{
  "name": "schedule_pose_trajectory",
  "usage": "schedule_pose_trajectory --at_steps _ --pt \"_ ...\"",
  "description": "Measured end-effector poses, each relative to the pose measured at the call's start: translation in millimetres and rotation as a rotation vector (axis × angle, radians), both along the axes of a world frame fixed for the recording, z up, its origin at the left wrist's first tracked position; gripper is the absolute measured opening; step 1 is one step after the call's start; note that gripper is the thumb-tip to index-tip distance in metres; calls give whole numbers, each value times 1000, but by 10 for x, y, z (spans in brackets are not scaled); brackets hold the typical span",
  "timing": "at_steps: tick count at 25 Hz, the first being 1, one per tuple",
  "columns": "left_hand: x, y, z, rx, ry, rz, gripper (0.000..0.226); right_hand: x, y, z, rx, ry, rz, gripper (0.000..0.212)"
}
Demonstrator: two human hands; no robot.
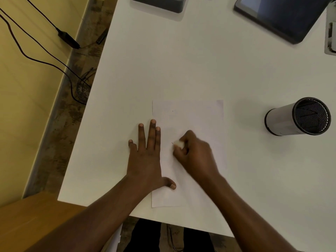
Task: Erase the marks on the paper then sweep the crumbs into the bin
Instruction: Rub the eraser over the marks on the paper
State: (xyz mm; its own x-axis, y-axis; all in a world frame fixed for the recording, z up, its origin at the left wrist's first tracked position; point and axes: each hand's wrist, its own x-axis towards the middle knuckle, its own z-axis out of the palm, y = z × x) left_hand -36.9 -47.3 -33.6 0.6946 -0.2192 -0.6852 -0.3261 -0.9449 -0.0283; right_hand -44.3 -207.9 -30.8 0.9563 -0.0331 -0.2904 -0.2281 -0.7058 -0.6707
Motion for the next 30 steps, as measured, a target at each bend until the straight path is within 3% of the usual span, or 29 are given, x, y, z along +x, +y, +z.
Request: schedule_pose_trajectory --at_steps 4,10,15,21,26,30 --pt "0 2 9 12 8 -6 168 383 -432 -46 -46 -49 -230 18" --pt "3 -12 8 20 1 -14 164 93 228 33 57 -74 196 12" --pt "11 -19 4 37 0 -12 166 610 117 -80 20 -131 32 13" --pt "-2 -1 6 10 16 0 166 -15 77 15 65 15 111 17" --pt "16 -24 23 44 26 -10 167 491 -304 -44 -7 -14 -144 21" --pt "13 -15 29 37 36 -10 166 45 -19 31 14 56 52 21"
